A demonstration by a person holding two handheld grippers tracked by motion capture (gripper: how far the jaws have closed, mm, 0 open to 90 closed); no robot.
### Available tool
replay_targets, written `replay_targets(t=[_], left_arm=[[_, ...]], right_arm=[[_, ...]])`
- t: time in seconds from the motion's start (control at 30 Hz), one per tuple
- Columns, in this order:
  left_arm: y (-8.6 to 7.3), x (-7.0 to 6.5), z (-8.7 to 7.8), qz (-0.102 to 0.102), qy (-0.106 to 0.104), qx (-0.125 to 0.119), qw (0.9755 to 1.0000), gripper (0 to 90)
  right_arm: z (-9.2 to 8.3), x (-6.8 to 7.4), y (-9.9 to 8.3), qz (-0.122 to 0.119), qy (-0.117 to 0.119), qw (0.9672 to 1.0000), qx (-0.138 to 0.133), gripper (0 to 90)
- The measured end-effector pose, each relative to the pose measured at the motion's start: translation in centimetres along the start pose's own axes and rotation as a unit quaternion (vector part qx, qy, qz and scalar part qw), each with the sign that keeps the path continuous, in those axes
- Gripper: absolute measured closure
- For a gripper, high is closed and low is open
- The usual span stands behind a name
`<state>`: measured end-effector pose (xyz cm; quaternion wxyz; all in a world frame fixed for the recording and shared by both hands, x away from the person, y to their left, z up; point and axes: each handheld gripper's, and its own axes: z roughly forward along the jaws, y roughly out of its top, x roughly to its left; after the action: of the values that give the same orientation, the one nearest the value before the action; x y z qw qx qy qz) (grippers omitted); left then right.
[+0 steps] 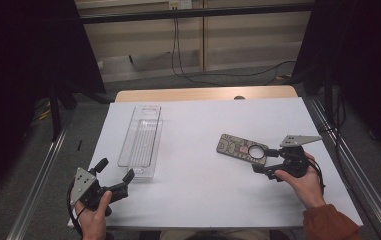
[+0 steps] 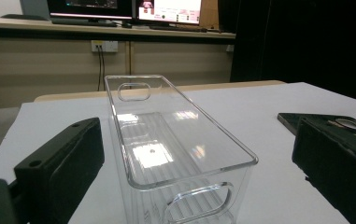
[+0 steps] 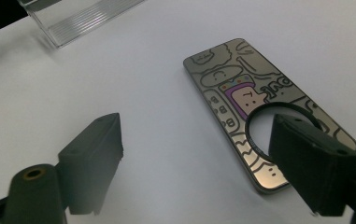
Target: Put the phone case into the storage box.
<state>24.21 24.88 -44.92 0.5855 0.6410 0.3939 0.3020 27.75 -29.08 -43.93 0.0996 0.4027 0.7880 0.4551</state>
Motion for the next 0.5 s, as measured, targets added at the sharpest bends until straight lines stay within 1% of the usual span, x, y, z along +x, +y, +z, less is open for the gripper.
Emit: replay_targets(t=[0.03,0.17,0.23,0.27,0.33,0.4,0.43,0.47,0.5], left_arm=[[0.0,0.0,0.0,0.0,0.002,0.0,1.0,2.4],[0.0,0.0,0.0,0.0,0.004,0.001,1.0,2.3],[0.0,0.0,0.1,0.0,0.003,0.001,1.0,2.4],[0.0,0.0,0.0,0.0,0.006,0.002,1.0,2.4],[0.0,0.0,0.0,-0.002,0.001,0.001,1.0,2.4],[0.0,0.0,0.0,-0.002,0.002,0.001,1.0,2.3],[0.0,0.0,0.1,-0.002,0.0,0.0,1.0,2.4],[0.0,0.0,0.1,-0.002,0.0,0.0,1.0,2.3],[0.0,0.0,0.0,0.0,0.001,0.0,1.0,2.3]], right_arm=[[-0.1,-0.2,0.1,0.003,0.0,1.0,0.001,21.9],[-0.3,-0.5,0.7,0.001,-0.002,1.0,0.009,27.6],[-0.2,-0.7,1.2,0.0,-0.003,0.9999,0.017,29.8],[-0.2,-0.8,1.3,-0.001,-0.002,0.9998,0.021,32.1],[0.0,-1.0,1.7,-0.004,-0.004,0.9995,0.031,35.8],[0.2,-1.2,1.9,-0.003,0.0,0.9994,0.035,40.8],[0.3,-1.4,2.0,-0.006,0.003,0.9993,0.038,42.1],[0.4,-1.5,2.0,0.001,0.001,0.9991,0.042,42.2],[0.5,-1.6,2.1,0.004,0.0,0.9989,0.046,45.0]])
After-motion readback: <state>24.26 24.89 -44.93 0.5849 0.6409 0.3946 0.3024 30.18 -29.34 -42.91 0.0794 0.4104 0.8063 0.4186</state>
